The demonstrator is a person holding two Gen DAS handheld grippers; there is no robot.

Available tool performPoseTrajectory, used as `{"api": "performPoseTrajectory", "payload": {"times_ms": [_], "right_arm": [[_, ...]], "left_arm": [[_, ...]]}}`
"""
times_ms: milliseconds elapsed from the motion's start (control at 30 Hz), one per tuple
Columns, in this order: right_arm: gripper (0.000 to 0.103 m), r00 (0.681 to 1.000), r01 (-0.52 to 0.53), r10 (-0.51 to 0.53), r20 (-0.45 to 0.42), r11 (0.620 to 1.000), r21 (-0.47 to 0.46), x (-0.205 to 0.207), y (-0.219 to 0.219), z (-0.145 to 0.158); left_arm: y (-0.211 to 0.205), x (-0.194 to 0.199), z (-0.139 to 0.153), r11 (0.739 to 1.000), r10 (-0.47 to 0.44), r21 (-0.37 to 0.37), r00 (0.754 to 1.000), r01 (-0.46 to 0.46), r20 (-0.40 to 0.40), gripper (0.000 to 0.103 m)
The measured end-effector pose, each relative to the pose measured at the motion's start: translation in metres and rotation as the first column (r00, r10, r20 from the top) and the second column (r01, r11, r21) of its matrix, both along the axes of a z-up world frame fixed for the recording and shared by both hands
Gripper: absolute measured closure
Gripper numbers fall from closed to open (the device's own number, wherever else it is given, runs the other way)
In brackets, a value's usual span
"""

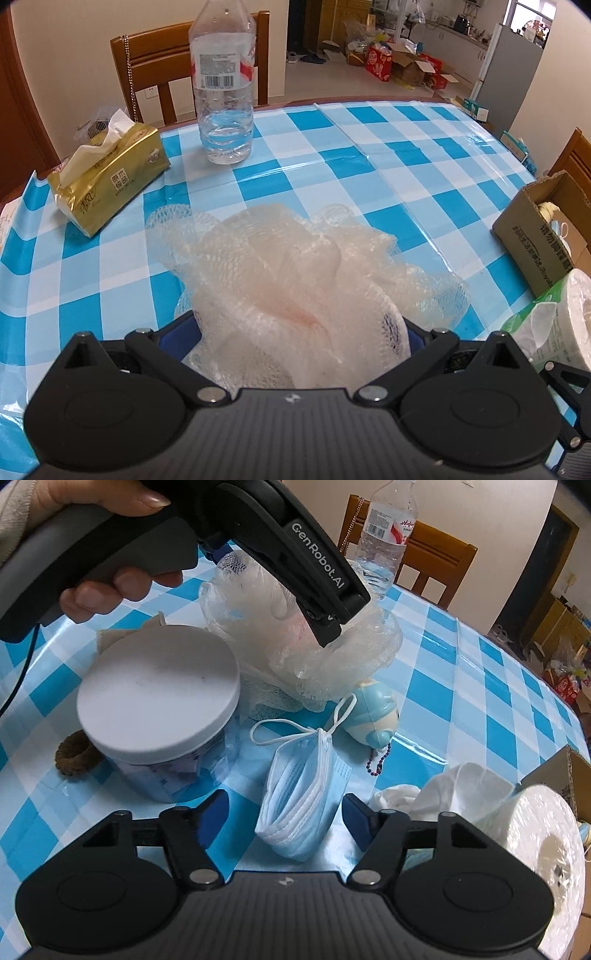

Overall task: Organize soft objects
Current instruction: 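Close the left tool on the pink mesh bath puff while the right tool grasps the folded blue mask, then lift and carry the bath puff and folded mask in both tools toward the box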

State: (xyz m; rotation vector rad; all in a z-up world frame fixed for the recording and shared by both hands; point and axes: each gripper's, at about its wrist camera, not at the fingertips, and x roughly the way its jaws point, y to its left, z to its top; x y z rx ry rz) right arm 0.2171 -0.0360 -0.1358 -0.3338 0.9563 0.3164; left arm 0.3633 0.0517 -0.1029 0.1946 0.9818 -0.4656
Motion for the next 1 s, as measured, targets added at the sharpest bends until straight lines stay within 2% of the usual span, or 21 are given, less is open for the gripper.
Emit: {"api": "performPoseTrajectory", "payload": {"times_ms": [33,133,233,367,400,467,600,700,1000], "right_arm": [[0.034,1.000,0.005,-0.005,0.003,1.000,-0.002,0.001,0.000,-0.001],[0.049,1.000,0.019,-0.019,-0.003,1.000,-0.004,0.006,0.000,-0.001],[0.057,1.000,0.026,-0.026,-0.007,1.000,-0.006,0.010,-0.001,-0.002],[0.069,0.999,0.033,-0.033,-0.008,0.999,-0.004,0.011,-0.003,-0.002],[0.070,0.999,0.032,-0.032,-0.005,0.999,-0.001,0.010,-0.004,-0.001],[0.071,1.000,0.029,-0.029,-0.006,1.000,0.002,0.010,-0.005,0.000],[0.072,1.000,0.027,-0.027,-0.002,1.000,0.007,0.007,-0.006,0.003],[0.072,1.000,0.028,-0.028,0.000,1.000,0.011,0.006,-0.007,0.005],[0.072,1.000,0.017,-0.018,0.020,1.000,0.016,-0.002,-0.014,0.019]], "left_arm": [[0.000,0.000,0.000,1.000,0.001,-0.003,1.000,-0.001,-0.001,0.001],[0.000,0.000,-0.001,1.000,0.003,-0.010,1.000,-0.003,-0.001,0.003],[0.001,0.000,0.000,1.000,-0.003,-0.031,1.000,0.003,-0.004,0.012],[0.002,-0.001,0.003,0.999,-0.007,-0.048,1.000,0.007,0.004,0.029],[0.002,-0.002,0.005,0.999,-0.007,-0.053,1.000,0.007,0.007,0.032],[0.002,-0.003,0.007,0.998,-0.011,-0.060,1.000,0.012,0.016,0.046],[0.003,-0.004,0.013,0.997,-0.015,-0.071,0.999,0.017,0.030,0.062],[0.005,-0.005,0.019,0.996,-0.015,-0.083,0.999,0.019,0.038,0.070],[0.008,-0.013,0.037,0.998,-0.031,-0.056,0.997,0.035,0.073,0.079]]}}
